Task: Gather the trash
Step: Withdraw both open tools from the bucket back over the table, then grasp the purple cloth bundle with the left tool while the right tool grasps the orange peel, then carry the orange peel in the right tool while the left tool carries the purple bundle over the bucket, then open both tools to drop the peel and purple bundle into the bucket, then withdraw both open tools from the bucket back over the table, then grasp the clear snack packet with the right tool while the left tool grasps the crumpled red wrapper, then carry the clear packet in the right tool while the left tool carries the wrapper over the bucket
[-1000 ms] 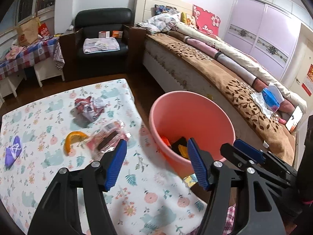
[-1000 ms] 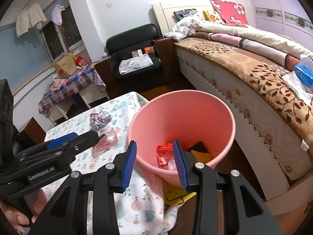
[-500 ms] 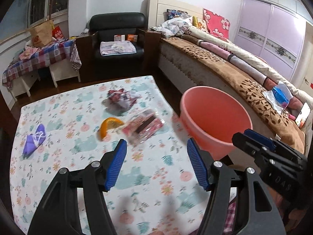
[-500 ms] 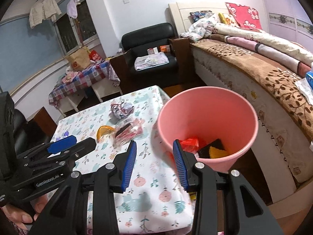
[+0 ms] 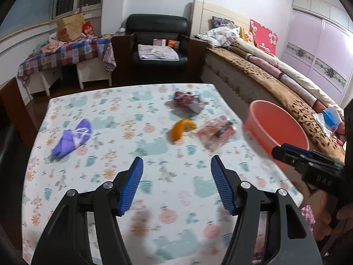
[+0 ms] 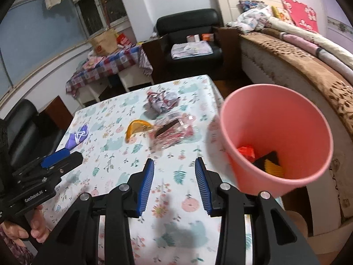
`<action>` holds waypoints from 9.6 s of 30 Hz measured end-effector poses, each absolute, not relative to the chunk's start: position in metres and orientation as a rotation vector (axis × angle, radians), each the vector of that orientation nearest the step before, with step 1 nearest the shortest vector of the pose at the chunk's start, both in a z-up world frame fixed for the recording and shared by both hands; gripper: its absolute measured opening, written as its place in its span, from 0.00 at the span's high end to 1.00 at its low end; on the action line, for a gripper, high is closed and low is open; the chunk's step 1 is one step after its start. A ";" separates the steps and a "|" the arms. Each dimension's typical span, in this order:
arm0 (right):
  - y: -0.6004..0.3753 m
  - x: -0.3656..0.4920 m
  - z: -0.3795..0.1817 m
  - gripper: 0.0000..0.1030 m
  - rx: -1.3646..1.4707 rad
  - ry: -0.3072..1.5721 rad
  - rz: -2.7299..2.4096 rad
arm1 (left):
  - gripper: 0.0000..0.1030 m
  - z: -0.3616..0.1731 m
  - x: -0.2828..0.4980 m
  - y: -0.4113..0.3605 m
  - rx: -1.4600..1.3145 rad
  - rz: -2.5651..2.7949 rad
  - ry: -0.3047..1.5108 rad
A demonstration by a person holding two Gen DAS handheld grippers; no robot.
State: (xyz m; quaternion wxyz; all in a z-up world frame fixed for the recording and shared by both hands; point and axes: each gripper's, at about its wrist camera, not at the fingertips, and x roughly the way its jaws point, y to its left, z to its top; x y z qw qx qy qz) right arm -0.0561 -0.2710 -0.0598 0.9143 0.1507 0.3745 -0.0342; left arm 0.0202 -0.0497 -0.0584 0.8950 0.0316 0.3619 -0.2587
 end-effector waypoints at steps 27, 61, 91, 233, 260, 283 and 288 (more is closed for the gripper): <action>-0.193 0.073 -0.090 0.63 0.380 0.899 0.123 | 0.38 -0.096 0.152 0.060 0.141 -0.345 0.808; -0.170 0.029 -0.087 0.94 0.204 0.907 0.138 | 0.70 -0.069 0.081 0.038 -0.078 -0.435 0.790; -0.313 -0.060 -0.032 0.94 0.269 0.714 -0.105 | 0.70 -0.028 0.007 -0.099 -0.002 -0.642 0.752; -0.287 -0.021 -0.072 0.47 0.506 0.798 0.006 | 0.50 -0.076 0.050 -0.040 -0.083 -0.418 0.880; -0.273 0.030 -0.099 0.89 0.341 0.841 -0.050 | 0.50 -0.073 0.190 -0.139 -0.216 -0.532 0.980; -0.286 0.004 -0.093 0.89 0.369 0.826 -0.044 | 0.77 -0.093 0.193 -0.165 -0.218 -0.474 1.034; -0.283 -0.002 -0.090 0.89 0.370 0.825 -0.028 | 0.77 -0.075 0.168 -0.150 -0.169 -0.485 0.975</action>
